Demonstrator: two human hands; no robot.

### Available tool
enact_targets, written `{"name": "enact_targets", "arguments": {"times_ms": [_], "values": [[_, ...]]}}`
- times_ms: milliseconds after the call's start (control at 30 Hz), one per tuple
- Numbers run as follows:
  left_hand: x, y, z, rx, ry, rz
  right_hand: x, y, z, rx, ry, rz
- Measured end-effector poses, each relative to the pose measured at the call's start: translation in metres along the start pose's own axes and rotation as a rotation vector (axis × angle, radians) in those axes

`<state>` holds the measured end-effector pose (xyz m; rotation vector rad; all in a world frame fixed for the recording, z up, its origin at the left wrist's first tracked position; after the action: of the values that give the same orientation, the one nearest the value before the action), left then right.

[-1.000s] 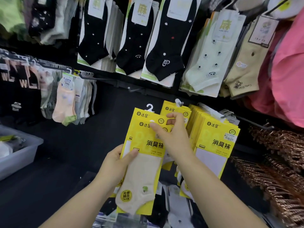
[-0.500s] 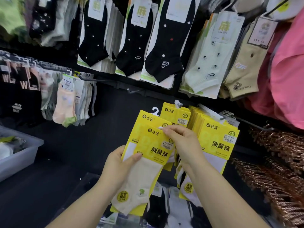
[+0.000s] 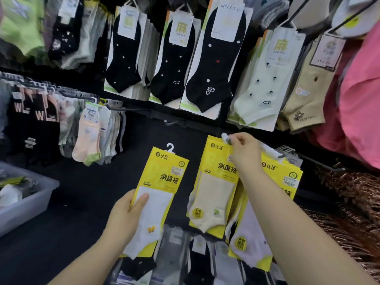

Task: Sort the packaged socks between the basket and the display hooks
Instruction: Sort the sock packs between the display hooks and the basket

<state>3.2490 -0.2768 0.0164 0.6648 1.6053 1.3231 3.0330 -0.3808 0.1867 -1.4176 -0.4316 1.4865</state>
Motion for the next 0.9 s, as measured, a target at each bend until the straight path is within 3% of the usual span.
{"name": "enact_targets", "arguments": {"times_ms": [167, 333, 400, 500, 567, 733, 900], "values": [[-0.001, 0.005, 0.005, -0.02, -0.021, 0.004, -0.004, -0.001, -0.002, -0.083, -0.004, -0.096], [0.002, 0.015, -0.009, 0.03, -0.087, 0.006, 0.032, 0.001, 0.013, -0.01, 0.151, 0.141], [0.006, 0.019, -0.017, 0.058, -0.124, 0.012, 0.055, 0.001, 0.011, -0.048, 0.048, 0.172], [0.014, 0.026, -0.034, 0.097, -0.211, 0.023, 0.072, 0.0, -0.001, -0.017, -0.278, 0.079], [0.019, 0.029, -0.043, 0.108, -0.253, 0.012, 0.073, -0.001, 0.0, -0.099, -0.359, 0.012], [0.022, 0.032, -0.054, 0.015, -0.358, -0.053, 0.062, 0.01, 0.017, -0.321, -0.211, -0.171], [0.016, 0.035, -0.053, -0.049, -0.413, -0.099, 0.051, 0.017, 0.025, -0.321, 0.012, -0.173]]}}
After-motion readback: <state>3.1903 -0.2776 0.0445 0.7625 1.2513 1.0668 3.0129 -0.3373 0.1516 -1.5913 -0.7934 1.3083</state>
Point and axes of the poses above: each hand's wrist, its own x-axis away from the middle knuckle, its own z-axis out of the back of the hand, y = z × x, the point moved 2 cm from there along -x, towards the middle knuckle, and after that the axes turned 3 degrees about -z, right-handed, at the moved point
